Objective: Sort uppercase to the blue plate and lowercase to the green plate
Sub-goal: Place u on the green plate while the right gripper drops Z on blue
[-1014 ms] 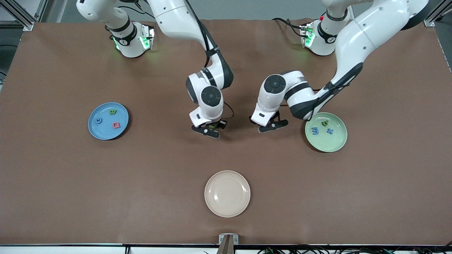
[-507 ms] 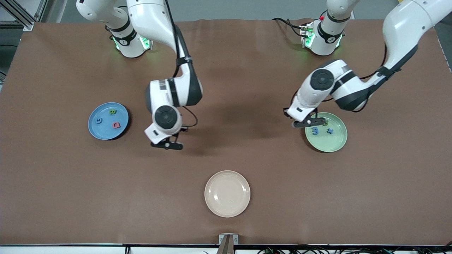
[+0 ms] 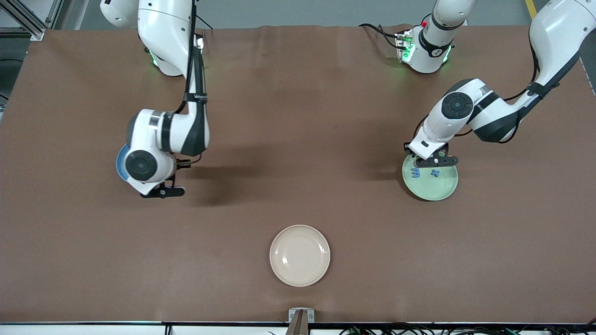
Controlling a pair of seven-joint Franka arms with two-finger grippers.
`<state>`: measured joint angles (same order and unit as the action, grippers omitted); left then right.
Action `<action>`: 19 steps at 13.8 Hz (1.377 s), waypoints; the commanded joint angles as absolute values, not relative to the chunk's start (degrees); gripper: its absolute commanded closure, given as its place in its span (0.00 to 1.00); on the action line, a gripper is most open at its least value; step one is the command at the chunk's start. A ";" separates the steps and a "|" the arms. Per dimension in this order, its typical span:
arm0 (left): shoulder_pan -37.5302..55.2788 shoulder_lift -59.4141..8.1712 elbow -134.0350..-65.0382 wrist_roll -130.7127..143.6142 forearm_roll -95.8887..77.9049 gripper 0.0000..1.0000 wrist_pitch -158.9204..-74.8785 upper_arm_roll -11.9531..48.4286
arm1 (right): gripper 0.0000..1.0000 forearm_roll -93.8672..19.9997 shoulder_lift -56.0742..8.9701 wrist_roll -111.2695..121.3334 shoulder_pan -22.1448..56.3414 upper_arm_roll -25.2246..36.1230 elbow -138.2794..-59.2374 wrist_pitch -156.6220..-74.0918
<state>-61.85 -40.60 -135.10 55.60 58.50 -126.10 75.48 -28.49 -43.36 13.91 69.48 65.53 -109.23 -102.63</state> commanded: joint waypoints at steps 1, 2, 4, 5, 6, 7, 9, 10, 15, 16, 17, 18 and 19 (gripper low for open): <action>-62.23 -40.69 -136.23 55.11 61.26 0.85 -130.77 73.13 | 1.00 -28.92 -39.55 18.01 76.79 74.23 -117.49 -103.18; -62.14 -40.95 -136.23 55.11 61.69 0.85 -130.96 72.78 | 1.00 -28.92 -39.64 19.24 77.69 76.36 -118.29 -102.66; -61.96 -41.48 -136.14 55.11 63.27 0.84 -130.96 71.73 | 1.00 -28.74 -39.81 22.91 76.56 78.83 -118.39 -101.26; -61.88 -41.48 -136.14 55.11 63.54 0.83 -131.04 71.54 | 1.00 -28.74 -40.08 23.98 75.68 78.84 -118.48 -101.69; -61.79 -41.57 -136.14 55.11 63.54 0.81 -130.96 71.54 | 1.00 -28.91 -40.08 24.69 74.46 78.75 -118.65 -102.82; -61.79 -41.57 -136.14 55.11 63.54 0.68 -130.96 71.54 | 1.00 -29.18 -40.08 26.44 72.36 78.14 -118.91 -104.57; -61.70 -41.57 -136.05 55.11 63.54 0.42 -131.04 71.54 | 1.00 -29.97 -40.08 30.74 69.54 76.73 -120.05 -107.48; -61.79 -41.57 -136.05 55.02 63.54 0.19 -130.96 71.54 | 0.98 -31.01 -40.08 31.37 67.96 75.68 -120.49 -108.36; -60.65 -41.31 -134.74 54.14 63.19 0.01 -130.87 71.54 | 0.79 -33.04 -40.08 31.46 65.83 73.22 -121.55 -110.30; -60.64 -41.31 -134.65 53.88 63.19 0.01 -130.87 71.54 | 0.78 -33.57 -40.08 31.38 65.92 73.21 -121.73 -110.30; -60.64 -41.31 -134.21 53.88 63.11 0.01 -130.87 71.54 | 0.78 -33.66 -40.17 31.38 66.00 73.13 -121.73 -110.30; -60.64 -41.40 -133.95 53.88 62.93 0.01 -130.87 71.54 | 0.76 -33.66 -40.17 31.38 66.01 73.13 -121.82 -110.30; -60.64 -41.31 -133.86 53.96 62.93 0.01 -130.87 71.54 | 0.75 -33.66 -40.17 31.38 66.01 73.13 -121.82 -110.30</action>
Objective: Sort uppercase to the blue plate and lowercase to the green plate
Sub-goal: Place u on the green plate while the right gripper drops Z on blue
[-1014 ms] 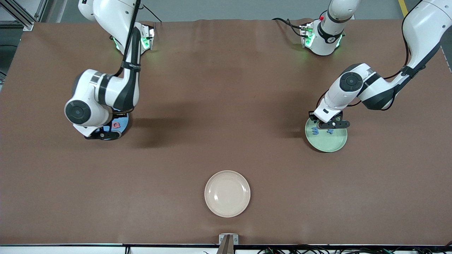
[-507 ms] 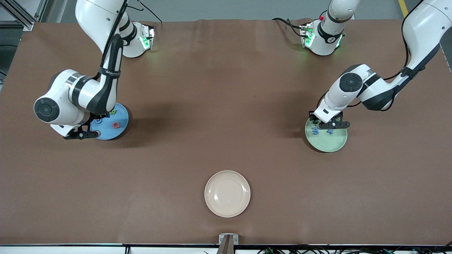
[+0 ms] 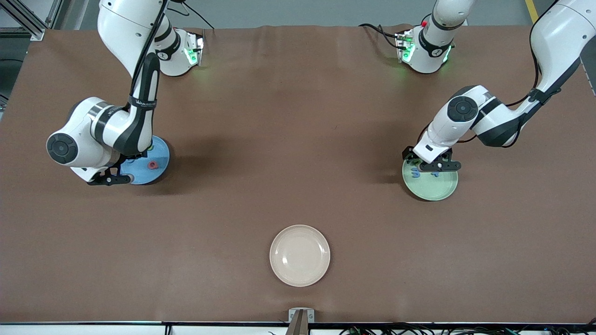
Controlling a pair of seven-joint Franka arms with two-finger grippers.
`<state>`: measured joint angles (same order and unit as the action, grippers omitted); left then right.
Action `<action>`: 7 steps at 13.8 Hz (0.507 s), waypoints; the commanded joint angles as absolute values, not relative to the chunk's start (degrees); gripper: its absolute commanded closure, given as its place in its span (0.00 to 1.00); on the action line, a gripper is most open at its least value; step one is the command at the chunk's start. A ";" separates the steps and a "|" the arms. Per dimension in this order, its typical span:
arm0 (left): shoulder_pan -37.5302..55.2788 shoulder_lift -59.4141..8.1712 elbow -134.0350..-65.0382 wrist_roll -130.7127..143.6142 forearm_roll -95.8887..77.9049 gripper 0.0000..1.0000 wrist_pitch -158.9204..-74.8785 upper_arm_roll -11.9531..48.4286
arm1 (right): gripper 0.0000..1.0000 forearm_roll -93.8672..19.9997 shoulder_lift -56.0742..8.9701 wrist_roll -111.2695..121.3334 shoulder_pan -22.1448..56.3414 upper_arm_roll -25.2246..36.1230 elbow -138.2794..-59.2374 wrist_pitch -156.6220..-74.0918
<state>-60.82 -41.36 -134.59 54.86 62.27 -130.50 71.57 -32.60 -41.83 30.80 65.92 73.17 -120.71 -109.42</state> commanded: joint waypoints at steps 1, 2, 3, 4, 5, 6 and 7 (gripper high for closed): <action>-60.64 -41.31 -133.86 53.96 62.93 0.01 -130.87 71.54 | 0.72 -33.66 -40.08 31.38 66.01 73.13 -121.82 -110.30; -60.56 -41.40 -133.51 53.96 62.84 0.01 -130.87 71.54 | 0.70 -33.75 -40.08 31.38 66.01 73.21 -121.82 -110.22; -60.56 -41.66 -133.33 53.96 62.93 0.01 -130.87 71.37 | 0.69 -33.84 -40.08 31.38 66.01 73.13 -121.73 -110.21; -60.73 -42.36 -132.90 53.96 62.84 0.01 -130.87 70.93 | 0.69 -33.84 -40.08 31.38 66.01 73.13 -121.82 -110.21; -60.73 -42.62 -132.63 53.88 62.84 0.01 -130.87 70.84 | 0.69 -33.84 -40.08 31.38 66.01 73.13 -121.73 -110.21; -60.47 -42.28 -132.37 53.88 62.75 0.01 -130.87 70.75 | 0.68 -33.84 -40.08 31.38 66.01 73.13 -121.73 -110.21; -59.69 -41.49 -132.36 53.70 62.67 0.01 -130.87 70.84 | 0.64 -33.84 -40.08 31.38 66.01 73.13 -121.73 -110.21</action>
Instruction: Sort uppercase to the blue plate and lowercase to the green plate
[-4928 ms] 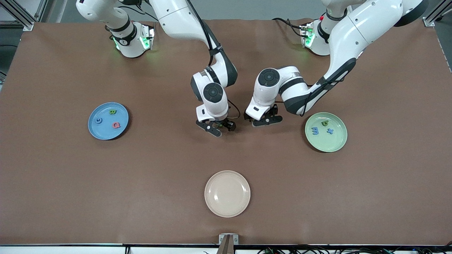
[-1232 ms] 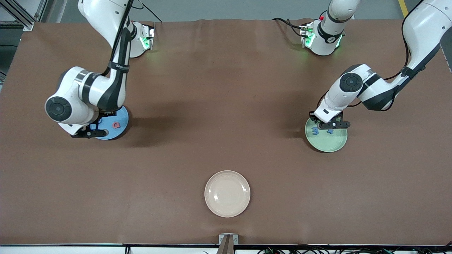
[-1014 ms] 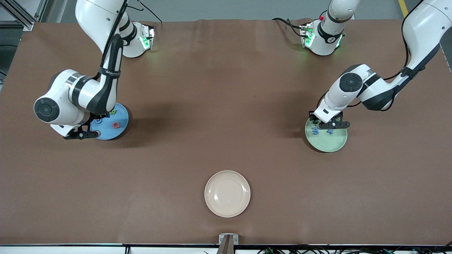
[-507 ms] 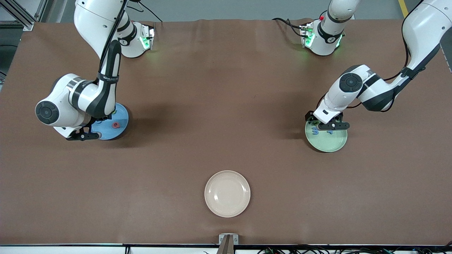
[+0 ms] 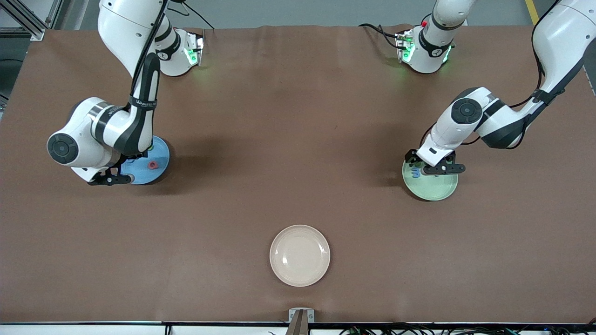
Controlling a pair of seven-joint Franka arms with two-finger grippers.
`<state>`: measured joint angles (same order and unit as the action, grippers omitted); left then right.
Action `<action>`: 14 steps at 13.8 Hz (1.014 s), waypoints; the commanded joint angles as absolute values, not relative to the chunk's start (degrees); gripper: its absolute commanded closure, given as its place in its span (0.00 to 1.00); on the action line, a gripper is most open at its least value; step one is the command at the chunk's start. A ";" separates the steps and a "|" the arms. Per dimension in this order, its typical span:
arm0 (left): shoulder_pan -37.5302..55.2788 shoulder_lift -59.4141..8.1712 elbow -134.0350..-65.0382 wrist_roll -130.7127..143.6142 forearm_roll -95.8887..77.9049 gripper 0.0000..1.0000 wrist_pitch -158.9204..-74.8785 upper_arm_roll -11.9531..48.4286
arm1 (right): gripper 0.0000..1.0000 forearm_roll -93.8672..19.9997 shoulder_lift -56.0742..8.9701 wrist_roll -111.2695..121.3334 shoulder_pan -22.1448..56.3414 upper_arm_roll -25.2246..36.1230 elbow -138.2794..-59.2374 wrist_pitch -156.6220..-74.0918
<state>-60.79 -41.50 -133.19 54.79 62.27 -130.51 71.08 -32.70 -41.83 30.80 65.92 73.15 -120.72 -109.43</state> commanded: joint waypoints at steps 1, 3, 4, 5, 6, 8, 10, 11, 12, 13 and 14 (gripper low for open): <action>-59.42 -40.18 -132.36 52.66 61.36 0.01 -130.96 70.84 | 0.63 -33.84 -40.08 31.38 66.01 73.13 -121.73 -110.21; -59.24 -35.97 -131.93 45.48 52.61 0.01 -132.09 70.75 | 0.62 -33.84 -40.08 31.38 66.01 73.13 -121.73 -110.30; -59.24 -32.55 -131.92 40.13 46.03 0.01 -133.14 70.58 | 0.62 -33.84 -40.08 31.38 66.01 73.13 -121.82 -110.22; -59.15 -29.13 -131.92 35.12 39.53 0.01 -133.76 70.58 | 0.61 -33.92 -40.08 31.38 66.01 73.13 -121.73 -110.21; -59.06 -25.96 -131.92 29.59 32.94 0.01 -134.12 70.05 | 0.59 -33.93 -40.08 31.38 66.01 73.13 -121.73 -110.30; -58.97 -19.19 -131.92 18.59 20.97 0.01 -134.12 69.18 | 0.55 -33.84 -40.17 31.38 66.01 73.13 -121.73 -110.30; -59.06 -12.95 -132.19 9.71 10.51 0.01 -134.03 68.20 | 0.53 -33.84 -40.17 31.38 66.01 73.13 -121.73 -110.30; -59.15 -9.53 -132.36 5.58 5.59 0.01 -133.95 68.03 | 0.52 -33.84 -40.08 31.38 65.92 73.13 -121.73 -110.30; -59.32 -6.71 -132.45 2.67 2.49 0.01 -133.60 67.33 | 0.52 -33.92 -40.08 31.38 65.92 73.13 -121.73 -110.30; -59.33 -4.85 -132.36 0.29 1.07 0.01 -133.16 66.11 | 0.52 -33.93 -40.17 31.38 65.92 73.13 -121.82 -110.30; -59.41 -4.40 -131.84 -0.35 0.88 0.01 -132.55 64.96 | 0.52 -33.93 -40.17 31.38 65.92 73.13 -121.73 -110.30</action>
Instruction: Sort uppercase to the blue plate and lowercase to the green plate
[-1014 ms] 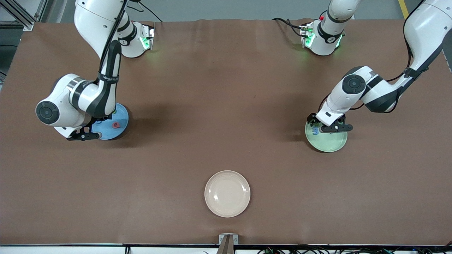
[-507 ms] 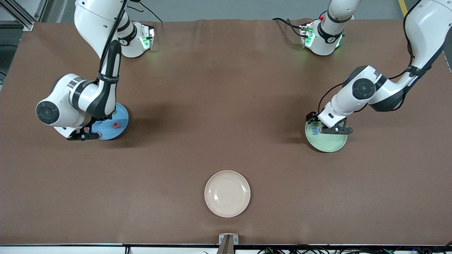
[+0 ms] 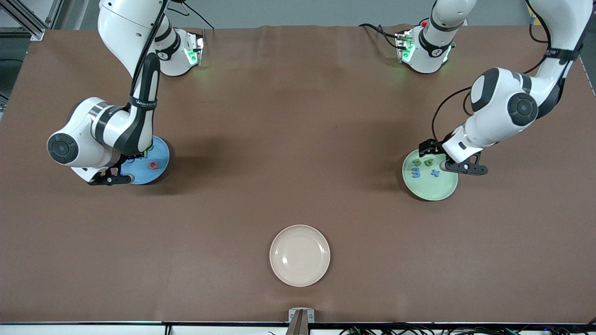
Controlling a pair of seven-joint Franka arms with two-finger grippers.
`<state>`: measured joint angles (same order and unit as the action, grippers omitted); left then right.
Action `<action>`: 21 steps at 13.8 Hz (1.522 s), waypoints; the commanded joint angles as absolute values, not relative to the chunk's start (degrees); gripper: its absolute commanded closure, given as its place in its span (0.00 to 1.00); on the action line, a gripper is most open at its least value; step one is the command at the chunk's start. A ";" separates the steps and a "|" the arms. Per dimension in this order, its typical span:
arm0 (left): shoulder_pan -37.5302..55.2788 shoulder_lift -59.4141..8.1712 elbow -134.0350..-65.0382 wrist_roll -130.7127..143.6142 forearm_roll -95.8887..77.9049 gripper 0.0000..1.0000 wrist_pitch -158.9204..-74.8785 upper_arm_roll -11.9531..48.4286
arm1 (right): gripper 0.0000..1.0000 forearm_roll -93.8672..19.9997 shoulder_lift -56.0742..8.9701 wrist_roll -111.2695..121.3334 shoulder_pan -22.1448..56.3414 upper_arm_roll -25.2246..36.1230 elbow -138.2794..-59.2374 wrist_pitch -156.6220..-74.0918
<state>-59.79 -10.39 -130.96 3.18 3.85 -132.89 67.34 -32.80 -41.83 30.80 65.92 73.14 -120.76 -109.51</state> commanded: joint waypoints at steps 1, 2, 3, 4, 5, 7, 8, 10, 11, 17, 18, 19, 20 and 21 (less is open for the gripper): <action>-59.50 -4.22 -130.62 -0.35 0.88 0.01 -131.76 64.17 | 0.52 -33.93 -40.08 31.38 65.92 73.13 -121.82 -110.30; -59.50 -3.52 -129.21 -0.44 0.88 0.01 -130.01 63.46 | 0.52 -33.93 -40.17 31.38 65.92 73.13 -121.82 -110.30; -59.50 -2.12 -127.29 -0.44 0.88 0.01 -127.90 62.67 | 0.52 -33.84 -40.17 31.38 65.92 73.13 -121.82 -110.39; -59.59 -1.76 -124.48 -0.44 0.88 0.01 -125.18 61.62 | 0.52 -33.92 -40.08 31.38 65.92 73.13 -121.82 -110.30; -59.59 -1.84 -121.41 -0.44 0.79 0.01 -122.02 60.74 | 0.36 -33.93 -40.08 31.38 65.92 73.13 -121.73 -110.04; -59.68 -1.93 -115.17 -0.35 0.70 0.01 -115.87 59.59 | 0.00 -33.84 -39.64 31.29 66.53 73.65 -121.12 -108.38; -59.68 -2.02 -112.00 -0.26 0.62 0.00 -113.06 59.33 | 0.00 -33.92 -39.64 31.12 67.14 74.26 -120.16 -106.11; -59.68 -2.02 -106.81 -0.35 -2.53 0.00 -108.48 58.45 | 0.00 -33.84 -39.64 30.85 67.15 76.19 -115.69 -100.66; -59.68 -1.93 -104.96 -0.35 -3.16 0.00 -106.98 58.27 | 0.00 -33.58 -39.73 30.85 66.80 77.07 -113.23 -97.94; -59.68 -0.62 -97.14 -0.35 -3.16 0.00 -100.20 58.36 | 0.00 -32.87 -40.08 30.50 57.41 77.52 -94.69 -83.95; -59.68 -0.62 -95.64 -0.26 -3.08 0.00 -99.41 58.36 | 0.00 -32.87 -40.08 30.59 56.17 77.52 -93.01 -83.85; -59.68 -0.62 -94.15 -0.26 -3.08 0.00 -98.53 58.45 | 0.00 -32.96 -40.08 30.67 55.12 77.52 -91.51 -83.50; -59.68 -0.62 -93.43 -0.26 -3.08 0.00 -97.83 58.62 | 0.00 -32.96 -40.08 30.67 54.06 77.52 -90.02 -82.97; -59.68 -0.62 -92.73 -0.26 -3.08 0.00 -97.65 58.71 | 0.00 -33.13 -40.08 30.59 53.01 77.00 -88.35 -82.88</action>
<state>-59.52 -2.08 -94.28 1.00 -1.90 -99.52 58.88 -33.07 -41.45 30.83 55.74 78.87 -92.02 -84.33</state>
